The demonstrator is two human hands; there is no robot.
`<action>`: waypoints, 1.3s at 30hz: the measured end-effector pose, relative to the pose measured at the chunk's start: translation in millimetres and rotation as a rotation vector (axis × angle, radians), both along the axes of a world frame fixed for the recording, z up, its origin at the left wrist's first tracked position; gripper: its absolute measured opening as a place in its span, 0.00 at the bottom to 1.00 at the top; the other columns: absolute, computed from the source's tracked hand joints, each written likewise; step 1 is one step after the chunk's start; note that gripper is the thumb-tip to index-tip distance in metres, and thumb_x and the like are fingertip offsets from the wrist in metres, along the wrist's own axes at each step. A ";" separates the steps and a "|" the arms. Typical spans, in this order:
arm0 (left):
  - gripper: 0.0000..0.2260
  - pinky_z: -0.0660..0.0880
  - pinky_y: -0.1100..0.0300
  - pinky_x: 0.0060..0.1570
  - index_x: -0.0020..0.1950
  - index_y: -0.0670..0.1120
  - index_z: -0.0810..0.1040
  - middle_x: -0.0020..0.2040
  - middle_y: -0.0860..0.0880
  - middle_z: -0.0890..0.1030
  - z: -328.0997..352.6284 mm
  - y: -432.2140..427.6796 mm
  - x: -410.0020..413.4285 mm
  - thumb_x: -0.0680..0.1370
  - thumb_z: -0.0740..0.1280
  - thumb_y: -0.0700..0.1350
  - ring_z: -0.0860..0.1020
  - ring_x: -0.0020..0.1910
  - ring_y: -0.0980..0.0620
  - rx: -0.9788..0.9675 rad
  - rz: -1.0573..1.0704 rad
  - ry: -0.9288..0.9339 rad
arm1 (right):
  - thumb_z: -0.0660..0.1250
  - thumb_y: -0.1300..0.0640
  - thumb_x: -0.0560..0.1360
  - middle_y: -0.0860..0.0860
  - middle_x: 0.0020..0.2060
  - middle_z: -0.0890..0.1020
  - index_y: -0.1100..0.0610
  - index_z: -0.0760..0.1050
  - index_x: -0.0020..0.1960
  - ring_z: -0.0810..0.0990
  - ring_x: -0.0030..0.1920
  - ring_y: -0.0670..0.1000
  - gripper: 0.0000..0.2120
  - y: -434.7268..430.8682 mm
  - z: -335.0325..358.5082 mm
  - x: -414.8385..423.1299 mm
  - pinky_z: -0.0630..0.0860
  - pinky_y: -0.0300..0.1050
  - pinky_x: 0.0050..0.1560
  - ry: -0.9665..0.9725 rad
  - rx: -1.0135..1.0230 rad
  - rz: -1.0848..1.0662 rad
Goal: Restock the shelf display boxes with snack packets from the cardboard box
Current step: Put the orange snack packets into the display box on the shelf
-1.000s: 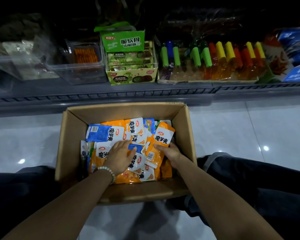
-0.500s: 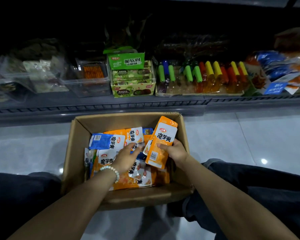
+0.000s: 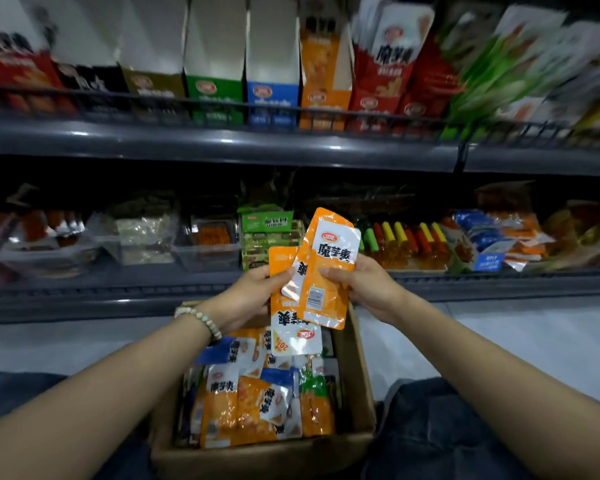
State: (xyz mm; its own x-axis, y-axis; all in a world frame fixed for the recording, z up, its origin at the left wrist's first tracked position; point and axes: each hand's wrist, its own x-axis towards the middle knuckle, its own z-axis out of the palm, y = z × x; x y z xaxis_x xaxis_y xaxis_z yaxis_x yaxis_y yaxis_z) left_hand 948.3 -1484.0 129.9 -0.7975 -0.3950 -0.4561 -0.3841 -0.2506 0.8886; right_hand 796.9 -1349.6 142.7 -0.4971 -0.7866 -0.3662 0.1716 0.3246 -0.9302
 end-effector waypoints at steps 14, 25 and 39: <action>0.11 0.79 0.56 0.48 0.58 0.44 0.77 0.50 0.47 0.84 49.4 -4.6 18.8 0.77 0.67 0.45 0.83 0.49 0.49 -0.002 0.284 0.137 | 0.70 0.59 0.74 0.51 0.47 0.85 0.54 0.76 0.56 0.85 0.45 0.50 0.11 -9.9 38.3 33.7 0.80 0.40 0.41 -0.017 -0.052 0.052; 0.16 0.82 0.56 0.43 0.65 0.40 0.72 0.59 0.39 0.80 45.6 -8.5 9.4 0.77 0.66 0.38 0.82 0.50 0.48 0.358 0.526 0.296 | 0.73 0.56 0.71 0.54 0.49 0.85 0.55 0.76 0.60 0.84 0.47 0.53 0.18 -24.8 19.7 41.7 0.80 0.47 0.41 -0.287 -0.038 -0.167; 0.31 0.80 0.47 0.51 0.57 0.40 0.82 0.56 0.37 0.81 62.6 -31.9 39.8 0.57 0.83 0.49 0.82 0.50 0.40 0.579 -0.234 -0.028 | 0.73 0.58 0.70 0.56 0.53 0.83 0.50 0.74 0.64 0.83 0.53 0.57 0.23 -9.8 49.3 -2.8 0.78 0.52 0.56 -0.034 0.067 0.334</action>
State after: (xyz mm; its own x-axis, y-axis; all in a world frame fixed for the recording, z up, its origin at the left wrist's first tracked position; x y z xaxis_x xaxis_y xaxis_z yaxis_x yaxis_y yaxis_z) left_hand 988.2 -1515.9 192.6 -0.8178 0.1060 -0.5656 -0.5078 -0.5952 0.6228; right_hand 794.0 -1359.3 192.0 -0.2029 -0.8774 -0.4347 0.0759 0.4285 -0.9003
